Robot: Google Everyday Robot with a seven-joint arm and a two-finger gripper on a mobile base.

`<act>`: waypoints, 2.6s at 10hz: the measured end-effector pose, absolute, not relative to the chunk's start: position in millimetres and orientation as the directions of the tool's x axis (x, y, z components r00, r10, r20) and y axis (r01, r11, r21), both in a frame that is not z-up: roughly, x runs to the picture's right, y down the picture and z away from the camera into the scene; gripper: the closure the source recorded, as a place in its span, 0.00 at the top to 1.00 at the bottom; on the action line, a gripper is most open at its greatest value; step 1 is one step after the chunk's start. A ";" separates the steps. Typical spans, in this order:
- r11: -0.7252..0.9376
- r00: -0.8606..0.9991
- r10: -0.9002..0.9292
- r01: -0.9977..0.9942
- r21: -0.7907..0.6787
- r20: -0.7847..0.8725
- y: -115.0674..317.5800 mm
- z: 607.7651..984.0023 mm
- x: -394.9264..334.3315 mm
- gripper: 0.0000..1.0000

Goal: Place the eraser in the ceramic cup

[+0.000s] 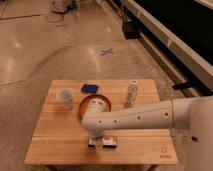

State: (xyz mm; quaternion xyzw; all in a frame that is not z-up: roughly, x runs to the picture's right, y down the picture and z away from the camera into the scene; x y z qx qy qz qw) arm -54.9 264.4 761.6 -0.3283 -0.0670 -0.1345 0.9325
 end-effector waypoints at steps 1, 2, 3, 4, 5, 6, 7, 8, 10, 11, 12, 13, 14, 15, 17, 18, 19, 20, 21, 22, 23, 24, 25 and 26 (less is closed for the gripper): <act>0.747 0.956 -0.205 0.291 -0.598 0.210 267.8 764.1 -55.7 0.65; 0.746 0.958 -0.203 0.287 -0.601 0.205 270.6 767.4 -56.4 0.65; 0.749 0.959 -0.200 0.281 -0.600 0.200 271.4 771.1 -57.1 0.60; 0.750 0.960 -0.198 0.279 -0.600 0.199 271.1 772.5 -57.6 0.55; 0.754 0.960 -0.195 0.277 -0.596 0.200 268.4 774.8 -58.8 0.42; 0.753 0.960 -0.191 0.278 -0.597 0.207 267.4 774.8 -59.5 0.31; 0.751 0.959 -0.184 0.278 -0.599 0.215 266.4 773.8 -58.1 0.22; 0.751 0.959 -0.175 0.277 -0.599 0.224 264.7 771.6 -56.9 0.13; 0.752 0.957 -0.150 0.274 -0.599 0.249 259.5 763.1 -54.3 0.00; 0.753 0.956 -0.140 0.271 -0.599 0.257 255.4 756.9 -51.2 0.00; 0.757 0.954 -0.127 0.269 -0.595 0.271 247.1 744.5 -47.1 0.00; 0.765 0.950 -0.118 0.272 -0.584 0.288 236.2 728.7 -44.5 0.00; 0.772 0.945 -0.109 0.275 -0.573 0.307 226.8 714.3 -44.1 0.00; 0.781 0.935 -0.102 0.288 -0.554 0.341 212.3 694.1 -47.3 0.00; 0.792 0.904 -0.092 0.321 -0.520 0.418 186.7 657.5 -59.7 0.00; 0.791 0.883 -0.092 0.345 -0.505 0.460 177.6 641.1 -66.6 0.00; 0.790 0.844 -0.092 0.385 -0.478 0.528 166.3 616.8 -76.9 0.00; 0.791 0.820 -0.091 0.405 -0.459 0.565 159.2 602.2 -80.5 0.00; 0.791 0.804 -0.092 0.417 -0.447 0.587 155.4 594.1 -83.5 0.00; 0.791 0.794 -0.094 0.426 -0.439 0.601 153.1 588.9 -85.9 0.00; 0.791 0.794 -0.094 0.426 -0.439 0.601 153.1 588.6 -85.9 0.00; 0.791 0.793 -0.094 0.427 -0.439 0.602 153.2 588.6 -86.1 0.00; 0.791 0.793 -0.095 0.428 -0.438 0.602 153.2 588.5 -86.5 0.00; 0.790 0.793 -0.095 0.428 -0.438 0.602 153.1 588.5 -86.9 0.00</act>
